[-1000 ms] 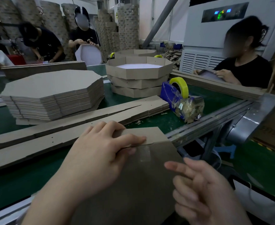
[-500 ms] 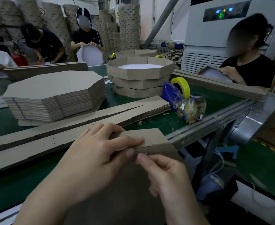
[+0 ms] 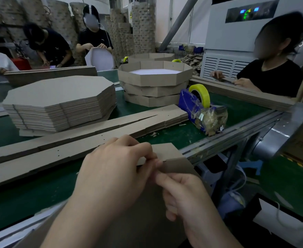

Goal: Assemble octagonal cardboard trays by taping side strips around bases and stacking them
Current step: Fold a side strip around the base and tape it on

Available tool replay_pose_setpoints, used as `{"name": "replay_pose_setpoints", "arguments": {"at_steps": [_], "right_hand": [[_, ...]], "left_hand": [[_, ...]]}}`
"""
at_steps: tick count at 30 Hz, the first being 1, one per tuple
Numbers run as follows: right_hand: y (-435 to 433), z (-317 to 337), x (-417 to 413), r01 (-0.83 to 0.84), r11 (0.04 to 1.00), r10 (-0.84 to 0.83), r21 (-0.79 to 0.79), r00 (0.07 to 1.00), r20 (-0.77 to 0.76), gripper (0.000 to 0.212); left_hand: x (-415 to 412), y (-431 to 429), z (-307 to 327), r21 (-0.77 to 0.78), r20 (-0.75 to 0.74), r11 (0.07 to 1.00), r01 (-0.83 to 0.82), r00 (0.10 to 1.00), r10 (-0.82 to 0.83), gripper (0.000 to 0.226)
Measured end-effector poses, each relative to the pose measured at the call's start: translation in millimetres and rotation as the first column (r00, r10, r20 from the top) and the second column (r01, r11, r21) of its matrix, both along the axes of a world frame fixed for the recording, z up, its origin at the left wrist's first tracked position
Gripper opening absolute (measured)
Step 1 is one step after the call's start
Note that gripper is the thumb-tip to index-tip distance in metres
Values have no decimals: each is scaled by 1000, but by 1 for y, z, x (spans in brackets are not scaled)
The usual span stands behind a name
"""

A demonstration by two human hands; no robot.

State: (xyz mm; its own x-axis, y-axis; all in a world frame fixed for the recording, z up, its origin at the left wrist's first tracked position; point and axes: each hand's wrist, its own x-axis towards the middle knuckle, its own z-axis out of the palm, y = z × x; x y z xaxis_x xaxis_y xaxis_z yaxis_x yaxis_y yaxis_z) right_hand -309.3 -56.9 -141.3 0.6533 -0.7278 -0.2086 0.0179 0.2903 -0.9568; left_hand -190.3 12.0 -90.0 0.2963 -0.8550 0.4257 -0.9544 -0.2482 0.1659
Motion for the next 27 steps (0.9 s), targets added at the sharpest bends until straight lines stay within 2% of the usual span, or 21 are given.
{"name": "replay_pose_setpoints", "arguments": {"at_steps": [5,7,8,10,12,13,14,15,17,18,19,21,24,27], "right_hand": [[-7,-1,-4,-86,993,75,-75,988,-132,32],[-5,-4,-6,-74,992,54,-106,983,-176,38],[-5,-5,-8,-20,988,-2,-152,990,-143,40],[-11,-10,-12,232,936,-226,-264,973,56,42],[-26,-13,-17,477,791,-398,-383,877,268,31],[-37,-14,-18,497,717,-417,-489,868,271,20],[-46,-14,-19,437,673,-400,-598,894,203,14],[-54,-14,-18,306,678,-333,-668,938,92,14],[-64,-14,-15,31,797,-138,-604,982,-131,15],[-67,-14,-13,-31,840,-78,-542,981,-177,13],[-68,-14,-13,-65,858,-43,-510,979,-197,14],[-66,-10,-11,-124,850,7,-512,975,-223,20],[-61,-9,-12,-206,753,75,-624,970,-230,49],[-62,3,-21,-243,701,121,-670,967,-224,55]], "left_hand": [[0,2,1,-12,-20,1000,-3,1000,3,22],[1,3,0,-1,-23,1000,-8,1000,8,19],[1,4,1,7,-25,1000,-1,1000,1,18],[1,6,3,15,-10,1000,13,1000,-13,19],[2,8,3,64,26,998,16,1000,-17,24],[2,8,2,88,53,996,12,998,-16,28],[3,9,1,106,85,994,5,996,-14,34],[4,11,0,122,113,993,0,994,-14,37],[5,15,4,201,118,980,-2,993,-22,45],[4,17,8,208,119,978,8,992,-33,53],[3,19,11,232,140,973,8,989,-41,56],[2,19,10,245,185,970,-3,982,-44,47],[-12,9,18,139,155,987,77,983,-98,42],[-21,7,20,81,72,984,158,984,-163,46]]}}
